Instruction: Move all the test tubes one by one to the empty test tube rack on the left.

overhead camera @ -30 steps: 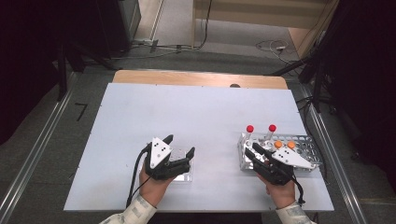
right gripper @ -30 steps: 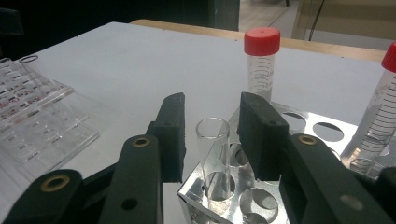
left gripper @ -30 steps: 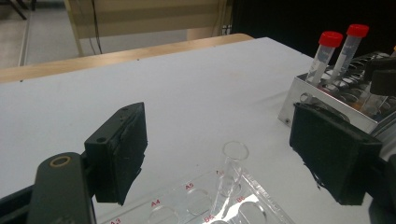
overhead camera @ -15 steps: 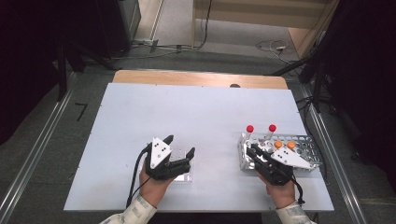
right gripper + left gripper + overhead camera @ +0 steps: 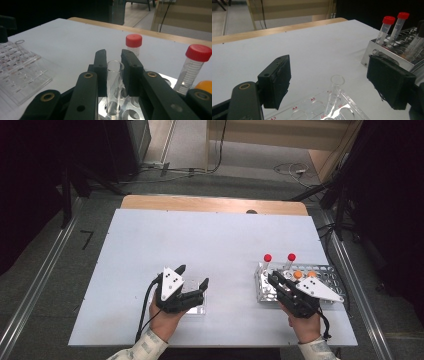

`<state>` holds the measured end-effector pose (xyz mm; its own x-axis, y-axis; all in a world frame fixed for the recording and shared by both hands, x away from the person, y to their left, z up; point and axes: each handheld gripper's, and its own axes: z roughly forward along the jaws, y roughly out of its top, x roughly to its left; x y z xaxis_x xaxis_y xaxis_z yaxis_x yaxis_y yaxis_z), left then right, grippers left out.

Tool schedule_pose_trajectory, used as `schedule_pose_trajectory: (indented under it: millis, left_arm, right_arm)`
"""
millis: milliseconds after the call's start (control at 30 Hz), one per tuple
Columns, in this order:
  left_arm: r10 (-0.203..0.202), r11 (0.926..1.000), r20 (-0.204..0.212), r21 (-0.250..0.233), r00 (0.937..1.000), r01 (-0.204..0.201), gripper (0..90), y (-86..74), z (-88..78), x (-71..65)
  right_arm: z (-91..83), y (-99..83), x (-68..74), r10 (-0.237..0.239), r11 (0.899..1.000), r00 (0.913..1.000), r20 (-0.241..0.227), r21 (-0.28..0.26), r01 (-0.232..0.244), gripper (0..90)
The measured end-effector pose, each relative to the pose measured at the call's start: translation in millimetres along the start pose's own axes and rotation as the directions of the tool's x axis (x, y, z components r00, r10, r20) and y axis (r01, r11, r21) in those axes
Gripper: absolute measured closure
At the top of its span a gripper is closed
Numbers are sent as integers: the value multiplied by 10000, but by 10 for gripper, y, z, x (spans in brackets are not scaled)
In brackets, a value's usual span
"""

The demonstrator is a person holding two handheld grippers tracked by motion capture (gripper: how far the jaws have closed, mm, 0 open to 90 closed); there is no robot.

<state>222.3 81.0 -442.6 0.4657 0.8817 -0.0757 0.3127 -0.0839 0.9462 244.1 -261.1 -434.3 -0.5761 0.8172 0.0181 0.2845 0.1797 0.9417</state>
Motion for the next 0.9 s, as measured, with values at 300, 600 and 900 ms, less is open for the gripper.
schedule_pose_trajectory:
  millis: [300, 600, 900]
  left_arm:
    - [20, 10000, 25, 18, 10000, -20, 202, -4, 8, -12]
    - [-7, 10000, 85, -53, 10000, 8, 202, 6, -4, -22]
    - [-40, 9998, 297, -194, 9996, 45, 203, 36, -42, -71]
  right_arm:
    - [-109, 165, -17, 74, 9994, 10000, 19, -333, -74, 734]
    - [-197, 290, 21, -20, 9980, 9998, -187, -634, 8, 735]
    - [-248, 371, 81, -111, 9967, 9989, -452, -803, 75, 735]
